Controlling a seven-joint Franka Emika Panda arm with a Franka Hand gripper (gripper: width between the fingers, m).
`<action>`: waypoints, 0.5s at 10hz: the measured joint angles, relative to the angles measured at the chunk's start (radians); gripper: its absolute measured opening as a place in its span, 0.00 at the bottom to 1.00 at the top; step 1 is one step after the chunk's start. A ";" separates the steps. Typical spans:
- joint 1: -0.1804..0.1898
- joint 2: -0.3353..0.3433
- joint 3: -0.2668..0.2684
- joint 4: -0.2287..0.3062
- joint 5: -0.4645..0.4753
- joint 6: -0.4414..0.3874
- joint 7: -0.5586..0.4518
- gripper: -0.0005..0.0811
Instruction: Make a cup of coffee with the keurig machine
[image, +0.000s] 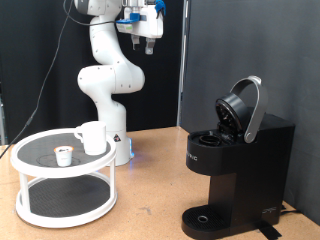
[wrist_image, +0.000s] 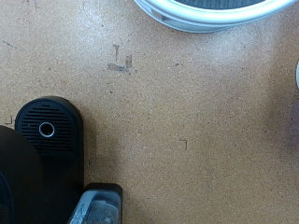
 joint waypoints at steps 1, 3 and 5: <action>-0.003 0.000 -0.001 0.000 0.000 0.007 0.000 0.91; -0.021 0.010 -0.028 0.003 0.000 0.014 -0.007 0.91; -0.046 0.037 -0.078 0.020 -0.021 0.015 -0.051 0.91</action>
